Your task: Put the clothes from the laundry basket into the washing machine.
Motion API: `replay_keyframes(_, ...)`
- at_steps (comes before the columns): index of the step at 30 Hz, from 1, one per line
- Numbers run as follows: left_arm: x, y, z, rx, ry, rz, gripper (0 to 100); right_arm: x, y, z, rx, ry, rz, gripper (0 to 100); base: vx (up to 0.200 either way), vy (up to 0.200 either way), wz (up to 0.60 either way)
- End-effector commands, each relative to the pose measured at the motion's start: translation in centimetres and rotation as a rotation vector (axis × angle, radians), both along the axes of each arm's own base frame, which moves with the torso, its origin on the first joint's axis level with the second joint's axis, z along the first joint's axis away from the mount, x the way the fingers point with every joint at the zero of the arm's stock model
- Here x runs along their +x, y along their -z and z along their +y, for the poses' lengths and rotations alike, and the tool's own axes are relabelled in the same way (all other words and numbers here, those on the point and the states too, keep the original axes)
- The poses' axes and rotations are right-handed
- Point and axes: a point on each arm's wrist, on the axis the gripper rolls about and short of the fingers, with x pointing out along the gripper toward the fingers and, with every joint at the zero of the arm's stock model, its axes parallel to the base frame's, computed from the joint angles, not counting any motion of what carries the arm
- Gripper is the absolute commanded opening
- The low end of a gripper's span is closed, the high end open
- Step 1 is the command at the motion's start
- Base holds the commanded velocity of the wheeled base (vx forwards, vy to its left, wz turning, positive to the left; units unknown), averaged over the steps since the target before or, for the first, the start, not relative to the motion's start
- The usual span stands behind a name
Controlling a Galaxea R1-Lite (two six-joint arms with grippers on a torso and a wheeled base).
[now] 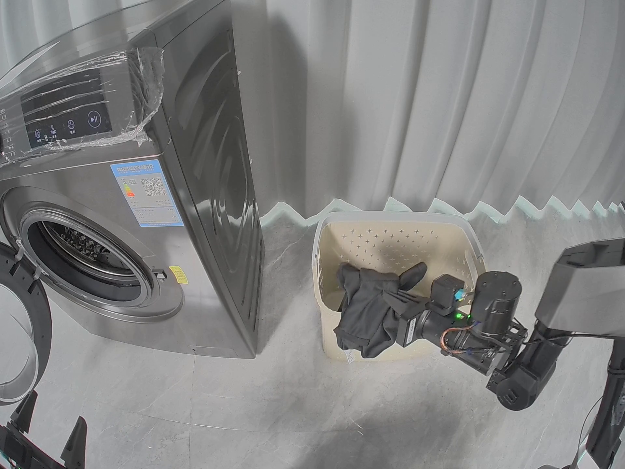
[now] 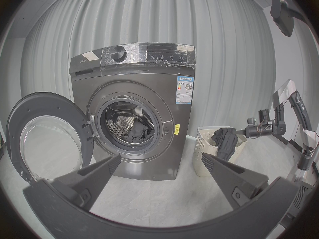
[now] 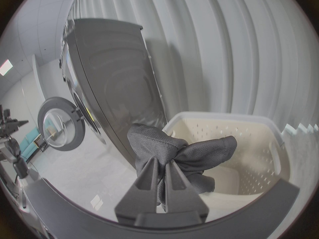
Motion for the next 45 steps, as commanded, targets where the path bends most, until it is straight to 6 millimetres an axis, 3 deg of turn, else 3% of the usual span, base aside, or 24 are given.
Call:
replay_keyframes(1,0.0,0.5,0.0,0.002,0.001,0.001,100,-3.4,-6.3,-0.8,0.098,-0.020,-0.143,0,0.000,0.000,0.00)
replay_keyframes(7,0.0,0.4,0.0,0.005,0.003,0.000,100,-6.0,-9.8,-1.8,0.156,-0.008,-0.232,0,0.000,0.000,0.00)
replay_keyframes(15,0.0,0.5,0.0,0.005,0.006,0.001,100,-6.3,-11.4,-4.0,0.127,0.106,-0.273,0,0.000,0.000,0.00)
replay_keyframes(27,0.0,0.4,0.0,0.002,0.004,0.003,100,-7.0,-12.4,-4.7,0.119,0.209,-0.264,0,0.000,0.000,0.00)
replay_keyframes(45,0.0,0.4,0.0,-0.004,0.003,0.003,100,-7.4,-11.8,-4.7,0.111,0.195,-0.246,0,-0.167,0.000,0.00)
